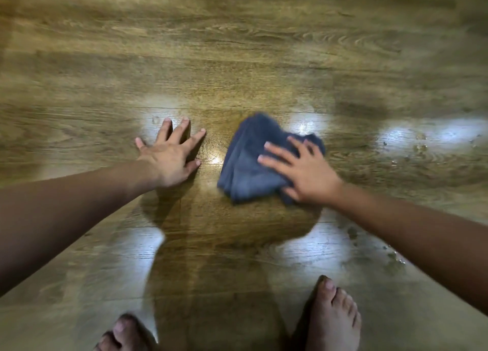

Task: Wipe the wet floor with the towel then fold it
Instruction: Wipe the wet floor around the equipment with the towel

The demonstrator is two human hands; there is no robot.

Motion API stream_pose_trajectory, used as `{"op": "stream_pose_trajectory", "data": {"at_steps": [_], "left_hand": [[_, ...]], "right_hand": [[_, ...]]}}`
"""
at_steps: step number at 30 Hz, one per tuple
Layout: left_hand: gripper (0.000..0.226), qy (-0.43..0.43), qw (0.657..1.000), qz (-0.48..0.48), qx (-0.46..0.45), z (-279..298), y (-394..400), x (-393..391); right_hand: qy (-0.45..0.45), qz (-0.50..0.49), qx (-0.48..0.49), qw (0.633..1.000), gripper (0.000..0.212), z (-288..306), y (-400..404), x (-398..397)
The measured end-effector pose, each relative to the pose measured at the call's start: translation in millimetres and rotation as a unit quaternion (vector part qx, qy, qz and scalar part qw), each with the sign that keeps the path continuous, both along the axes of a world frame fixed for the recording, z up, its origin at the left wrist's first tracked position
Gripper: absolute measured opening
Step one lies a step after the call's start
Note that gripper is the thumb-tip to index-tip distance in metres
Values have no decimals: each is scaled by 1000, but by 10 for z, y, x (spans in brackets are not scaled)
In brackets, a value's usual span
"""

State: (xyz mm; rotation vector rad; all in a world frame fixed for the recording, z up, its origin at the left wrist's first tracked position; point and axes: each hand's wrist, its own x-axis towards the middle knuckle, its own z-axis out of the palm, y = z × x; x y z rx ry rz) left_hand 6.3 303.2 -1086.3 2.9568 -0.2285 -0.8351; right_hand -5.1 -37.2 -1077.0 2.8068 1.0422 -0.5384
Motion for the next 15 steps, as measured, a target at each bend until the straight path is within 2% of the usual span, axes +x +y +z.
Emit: {"op": "stream_pose_trajectory", "data": {"at_steps": [4,7,10,15], "left_hand": [[75,2,1000,-21,12,47,17,3],[75,9,1000,-23,17,64,18,3],[74,9,1000,-24,17,61,8,6],[70,12,999,-28,24,23,-30,2]], "right_hand": [[-27,-235,35,971,72,44,-167,793],[-26,-337,53,940,68,38,-27,955],[-45,-337,56,939,66,19,162,703],[-18,-233,31,972,72,23,379,-140]]}}
